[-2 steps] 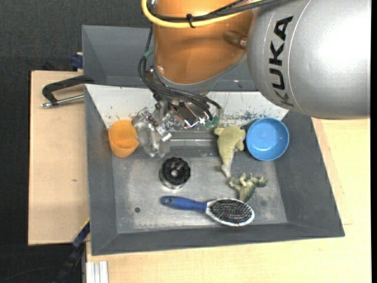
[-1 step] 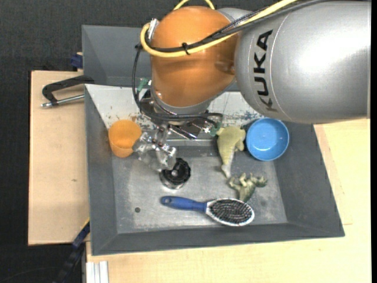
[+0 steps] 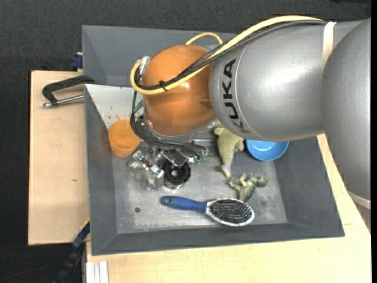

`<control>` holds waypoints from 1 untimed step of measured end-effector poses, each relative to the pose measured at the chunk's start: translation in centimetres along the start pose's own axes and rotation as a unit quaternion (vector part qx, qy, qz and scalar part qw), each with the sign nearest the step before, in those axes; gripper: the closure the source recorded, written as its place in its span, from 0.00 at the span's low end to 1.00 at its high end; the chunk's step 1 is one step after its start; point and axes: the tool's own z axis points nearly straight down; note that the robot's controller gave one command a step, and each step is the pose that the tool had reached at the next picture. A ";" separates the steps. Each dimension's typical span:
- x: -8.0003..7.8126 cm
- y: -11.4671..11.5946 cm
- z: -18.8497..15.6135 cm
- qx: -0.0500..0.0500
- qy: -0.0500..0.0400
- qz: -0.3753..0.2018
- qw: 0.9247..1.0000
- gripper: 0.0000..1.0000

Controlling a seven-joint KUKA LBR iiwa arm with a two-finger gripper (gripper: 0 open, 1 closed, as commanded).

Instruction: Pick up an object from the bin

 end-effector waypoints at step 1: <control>-0.1 -0.1 -0.2 0.001 -0.002 0.000 1.000 0.00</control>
Offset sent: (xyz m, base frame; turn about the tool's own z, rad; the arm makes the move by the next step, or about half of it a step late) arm 0.0000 0.0000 0.0000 0.0000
